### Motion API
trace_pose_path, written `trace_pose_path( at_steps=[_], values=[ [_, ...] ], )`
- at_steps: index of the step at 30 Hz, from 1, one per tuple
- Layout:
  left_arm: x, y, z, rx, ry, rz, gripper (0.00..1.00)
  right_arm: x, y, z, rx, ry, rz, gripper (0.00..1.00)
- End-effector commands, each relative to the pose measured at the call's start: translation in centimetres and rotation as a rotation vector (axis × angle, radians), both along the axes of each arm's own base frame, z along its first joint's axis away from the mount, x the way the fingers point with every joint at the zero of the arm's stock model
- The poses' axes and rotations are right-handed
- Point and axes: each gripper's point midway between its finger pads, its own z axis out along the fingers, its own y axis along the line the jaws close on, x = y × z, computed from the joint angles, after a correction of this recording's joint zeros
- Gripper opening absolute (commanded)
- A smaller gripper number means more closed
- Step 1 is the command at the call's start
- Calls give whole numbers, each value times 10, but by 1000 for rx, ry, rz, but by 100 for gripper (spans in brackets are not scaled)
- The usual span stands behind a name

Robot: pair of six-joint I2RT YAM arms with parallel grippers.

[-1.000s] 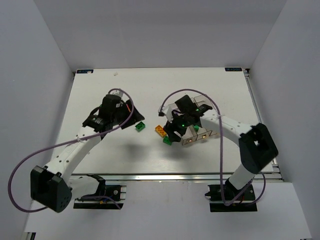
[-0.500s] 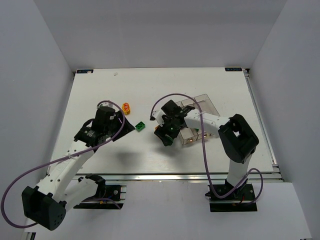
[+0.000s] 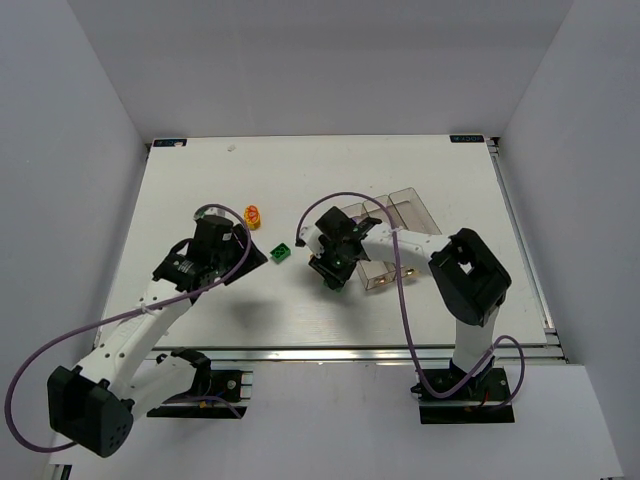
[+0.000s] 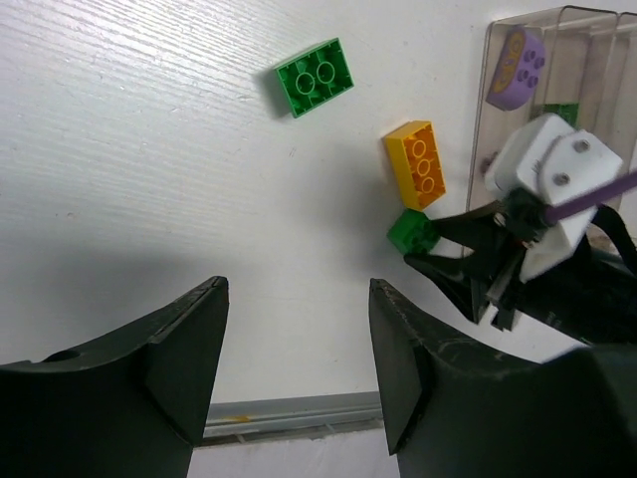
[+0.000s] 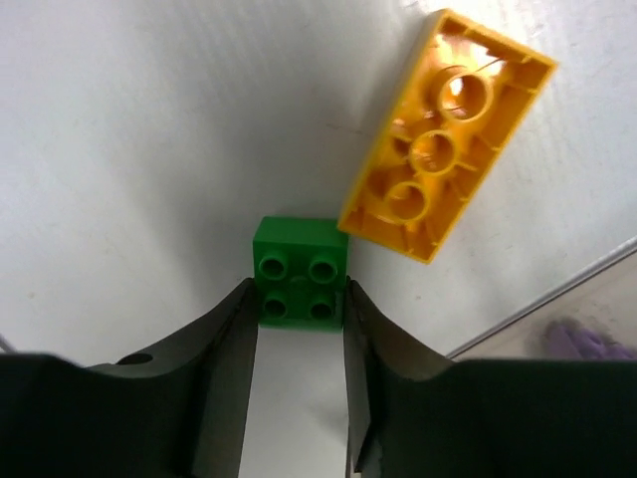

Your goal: Sort the legos into containers by color

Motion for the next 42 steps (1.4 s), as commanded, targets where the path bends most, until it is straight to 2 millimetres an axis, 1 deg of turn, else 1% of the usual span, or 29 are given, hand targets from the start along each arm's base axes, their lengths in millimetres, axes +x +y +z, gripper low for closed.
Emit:
trace_pose_path(
  at_steps=[1,2,4,5,7,8,9,10,11,12,13,15,16,18,19,20,21,24,25,27,28,30,32,33,35,36,37,39,42],
  values=[
    [9,-1,-6,14,-9,7,68,-15,7,35,103,22,72,0],
    [13,-2,-10,27,-1,-4,68,-28,9,47,148,65,135,0],
    [17,-6,-13,34,4,-23,69,-35,11,71,217,68,172,0],
    [22,-8,-11,40,-13,-39,69,-36,14,98,293,49,195,0],
    [28,-11,-20,61,9,-65,69,-28,12,133,374,-12,174,0],
    [35,-14,-18,64,-7,-77,69,-17,9,143,396,-33,131,0],
    [39,-15,-28,97,8,-113,69,-8,10,161,434,-43,73,0],
    [42,-17,-31,115,10,-136,69,15,-4,167,436,-60,-12,0],
    [50,-18,-29,147,-17,-176,69,26,-10,172,435,-64,-62,0],
    [54,-19,-40,174,8,-198,69,35,-13,180,440,-61,-116,0],
    [58,-20,-43,195,7,-222,69,58,-34,178,414,-88,-210,0],
    [68,-21,-44,247,-10,-286,69,74,-52,174,377,-123,-283,0],
    [71,-22,-53,267,6,-312,69,90,-72,167,333,-147,-352,0],
    [80,-26,-49,304,-25,-386,69,101,-93,157,279,-134,-418,0],
    [83,-27,-55,325,-19,-420,68,100,-101,147,248,-100,-443,0],
    [84,-35,-53,317,-45,-491,69,107,-114,144,242,-97,-479,0],
    [88,-38,-49,317,-62,-519,69,108,-117,140,236,-94,-486,0],
    [92,-43,-52,339,-76,-597,70,111,-129,125,218,-57,-526,0],
    [96,-46,-47,343,-92,-614,70,113,-132,121,207,-54,-536,0],
    [97,-47,-52,359,-84,-662,72,115,-140,110,181,-42,-556,0],
    [99,-50,-49,356,-97,-685,73,117,-146,105,163,-43,-565,0],
    [98,-52,-57,367,-84,-740,74,120,-153,92,132,-20,-577,2],
    [102,-53,-59,381,-87,-767,75,122,-156,87,129,0,-588,9],
    [102,-53,-66,386,-71,-776,75,124,-160,84,126,7,-592,19],
    [105,-56,-68,412,-77,-810,75,124,-158,84,137,16,-579,31],
    [104,-56,-74,414,-62,-819,75,125,-157,85,143,13,-569,44],
    [105,-56,-76,417,-60,-832,75,124,-156,86,146,18,-561,48],
    [107,-57,-82,423,-44,-849,75,125,-156,90,154,21,-555,65],
    [109,-57,-86,455,-35,-874,75,125,-153,98,187,21,-540,73]
  ],
)
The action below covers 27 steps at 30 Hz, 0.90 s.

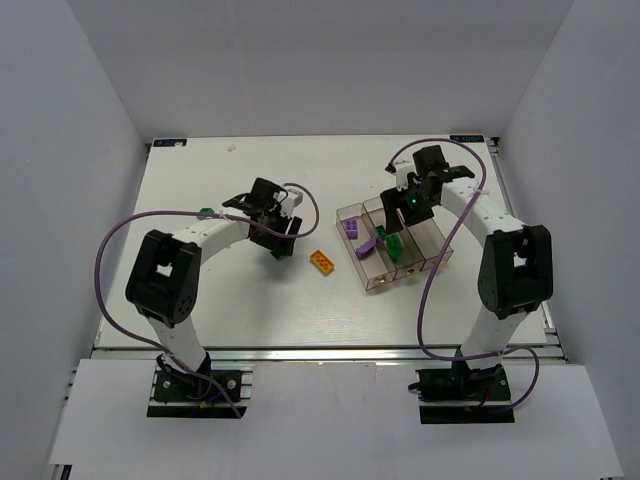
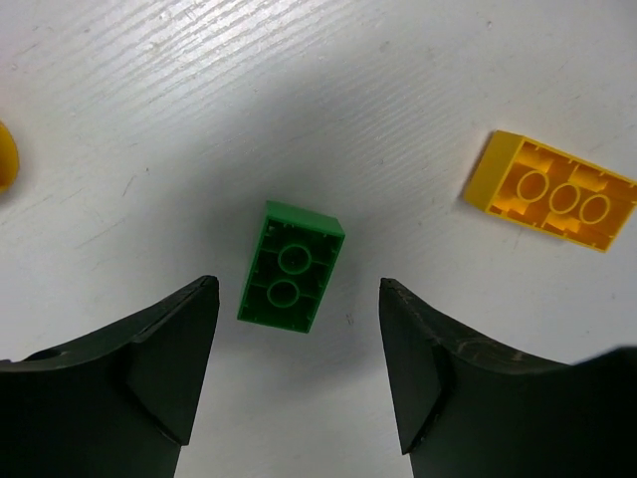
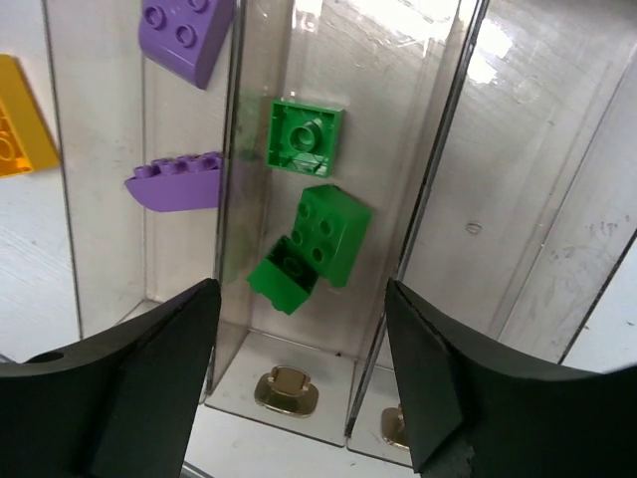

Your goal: Sort the legos into containers by color

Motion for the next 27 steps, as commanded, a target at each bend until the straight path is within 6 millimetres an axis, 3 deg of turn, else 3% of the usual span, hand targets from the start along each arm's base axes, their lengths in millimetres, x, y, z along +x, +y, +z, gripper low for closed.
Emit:
trace_pose_path(
  at_steps=[1,9,12,13,15,17,20,22,24,25,26,27],
  values=[
    [8,-7,9,17,-35,-72,75,5,8,26,63,-45,36,74],
    [9,-8,-7,33,6,-79,71,1,15,50,144,-75,55,75],
    [5,1,-17,73,31,-49,53,2,15,54,160,-80,52,75],
    [5,2,-18,79,33,-44,42,3,15,56,162,-85,50,75],
    [8,5,-13,84,7,-24,31,1,16,59,168,-89,52,75],
    [11,3,-2,68,-17,-4,18,1,14,63,171,-100,48,75],
    [27,-14,46,-40,-115,19,5,6,11,74,173,-153,41,74],
    [30,-40,84,-185,-147,14,0,12,3,78,153,-195,3,71],
    [42,-70,130,-337,-212,-18,0,19,-3,88,141,-246,-34,51],
    [38,-88,145,-445,-184,-33,0,22,-9,89,142,-242,-69,24],
    [38,-104,161,-516,-187,-58,0,24,-11,90,141,-242,-87,8],
    [46,-118,168,-594,-171,-45,0,27,-13,92,136,-240,-110,0]
  ],
)
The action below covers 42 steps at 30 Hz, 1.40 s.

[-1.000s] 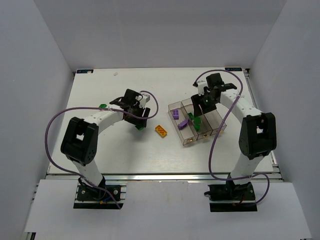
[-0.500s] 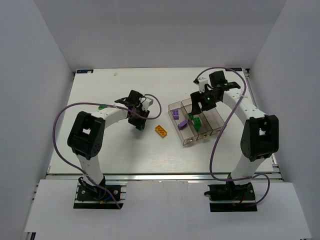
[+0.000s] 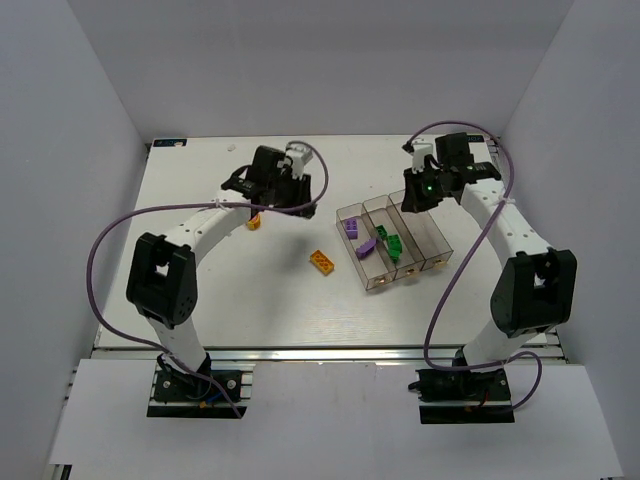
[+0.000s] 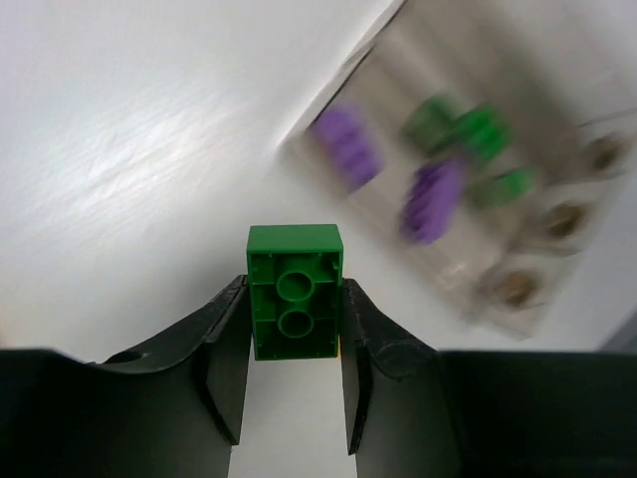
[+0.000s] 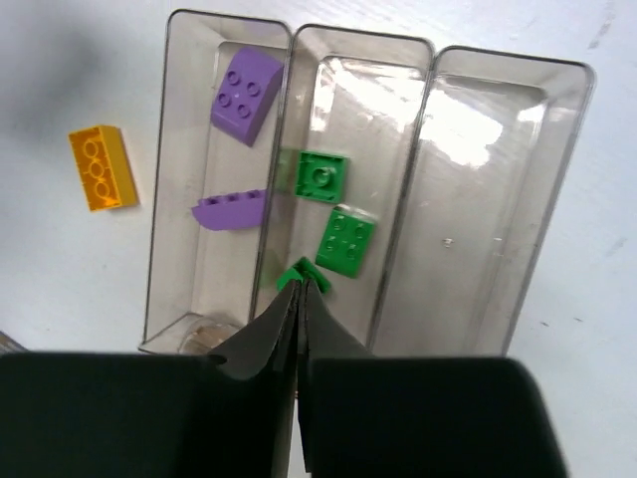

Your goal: Sort the legos into containers by color

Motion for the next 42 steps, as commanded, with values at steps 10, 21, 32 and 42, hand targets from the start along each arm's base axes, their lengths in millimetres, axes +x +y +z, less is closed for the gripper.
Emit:
trace_pose_path(
  at_steps=[10,21,32,42],
  values=[
    [14,-169,108,-659,104,-236,14,21,-30,45,73,-93,-120,0],
    [13,-226,49,-595,225,-223,50,9,-31,42,121,-72,-90,3],
    [29,-201,77,-548,147,-157,63,-17,-5,52,232,-74,158,60],
    [54,31,71,-252,66,492,0,-49,19,58,299,-113,380,8]
  ],
)
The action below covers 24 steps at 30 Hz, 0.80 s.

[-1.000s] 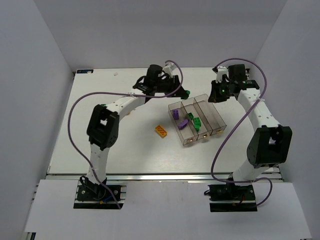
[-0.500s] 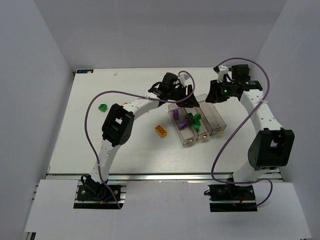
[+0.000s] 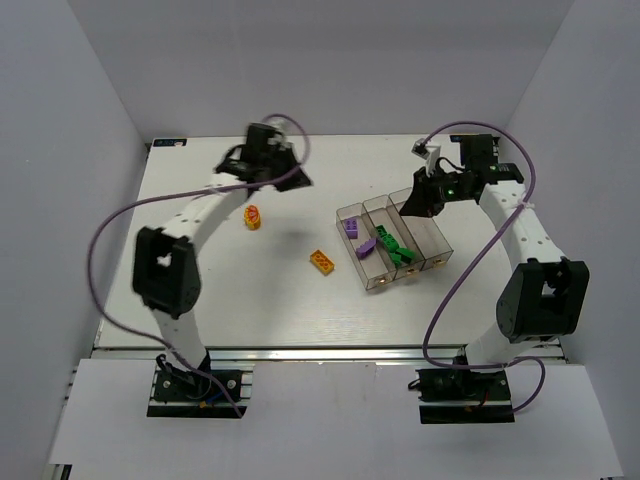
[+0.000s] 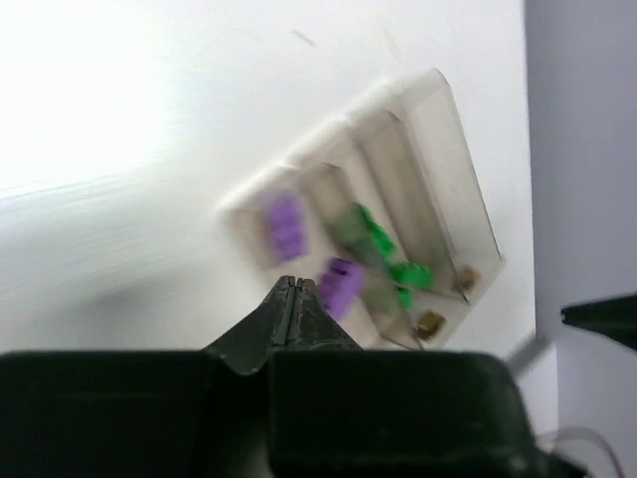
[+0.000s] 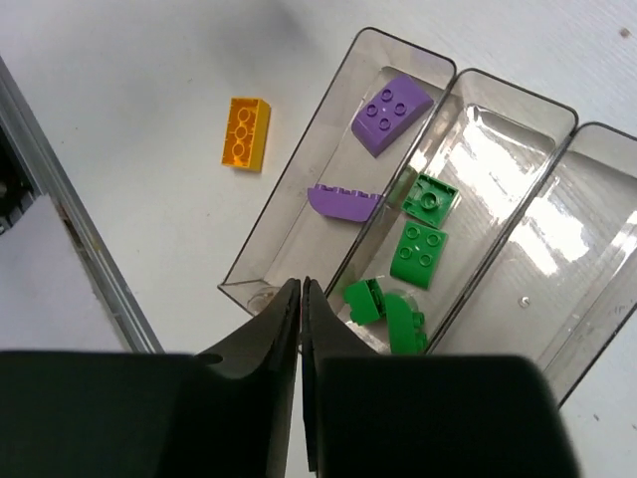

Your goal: Sort the legos into containers by color

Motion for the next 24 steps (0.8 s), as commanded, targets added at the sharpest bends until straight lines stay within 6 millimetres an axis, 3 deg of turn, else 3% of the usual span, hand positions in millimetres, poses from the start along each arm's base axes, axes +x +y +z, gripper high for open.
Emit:
trace_pose_path(
  at_steps=[1,2,3,4,7,9,14,19,24],
  values=[
    [3,135,9,148,31,340,8,-18,12,13,34,-75,89,8],
    [-2,161,17,174,22,416,18,-17,16,15,31,-108,99,9],
    [-11,181,2,207,65,460,28,-17,17,15,26,-117,100,14],
    [-17,210,-5,233,109,523,48,-18,18,11,20,-113,99,19],
    [-33,260,-20,325,168,639,72,-18,24,8,10,-107,104,35],
    [-40,279,-33,392,211,669,76,-19,27,4,0,-95,105,43],
    [-45,313,-62,482,289,700,79,-19,30,3,-14,-101,106,51],
    [-37,323,-94,452,423,767,80,-21,32,-1,-17,-95,104,52],
    [-13,334,-110,351,505,886,81,-23,34,-1,-17,-93,105,53]
  ],
)
